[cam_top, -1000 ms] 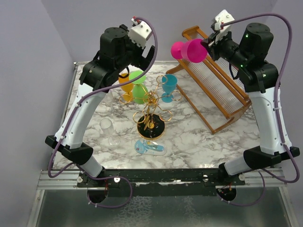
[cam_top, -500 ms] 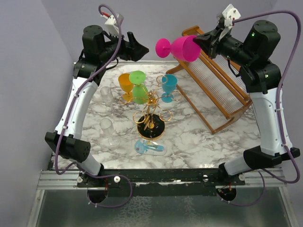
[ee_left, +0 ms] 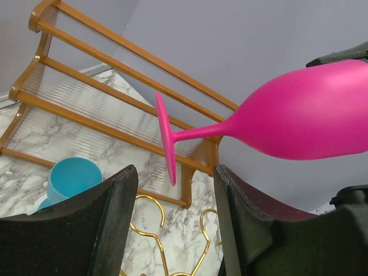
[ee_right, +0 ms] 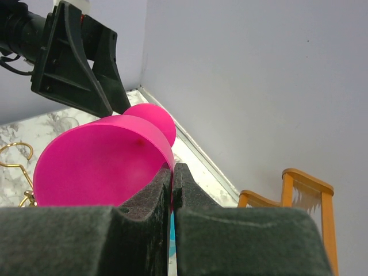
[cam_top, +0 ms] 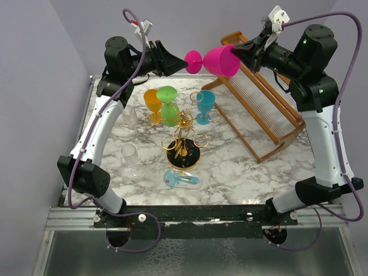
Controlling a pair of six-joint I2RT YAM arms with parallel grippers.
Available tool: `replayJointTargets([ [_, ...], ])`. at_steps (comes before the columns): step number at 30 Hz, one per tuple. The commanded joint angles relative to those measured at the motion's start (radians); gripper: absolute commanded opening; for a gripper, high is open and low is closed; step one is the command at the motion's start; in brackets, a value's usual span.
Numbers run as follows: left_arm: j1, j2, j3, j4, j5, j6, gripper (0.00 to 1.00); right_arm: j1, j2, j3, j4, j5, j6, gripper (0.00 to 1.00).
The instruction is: Place the wine glass upside down on the wine glass rack
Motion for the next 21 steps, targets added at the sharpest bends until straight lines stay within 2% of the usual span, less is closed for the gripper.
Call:
replayJointTargets([
  [1,0.001,0.004,0.005,0.071,0.040,-0.041,0.55,-0.004,0.004,0.001,0.035,-0.045,0.021,0.01],
  [7,-0.002,0.020,0.009,0.071,0.042,-0.054,0.40,-0.004,0.004,-0.005,0.036,-0.066,0.026,0.01],
  [13,-0.012,0.030,0.009,0.065,0.042,-0.054,0.38,-0.004,0.009,-0.009,0.039,-0.073,0.026,0.01],
  [17,-0.015,0.035,0.010,0.058,0.040,-0.052,0.31,-0.004,0.008,-0.014,0.042,-0.073,0.023,0.01],
  [19,-0.014,0.036,0.013,0.056,0.040,-0.051,0.24,-0.004,0.006,-0.018,0.042,-0.070,0.020,0.01],
  [21,-0.015,0.038,0.021,0.051,0.039,-0.042,0.13,-0.004,0.004,-0.025,0.043,-0.064,0.014,0.01],
])
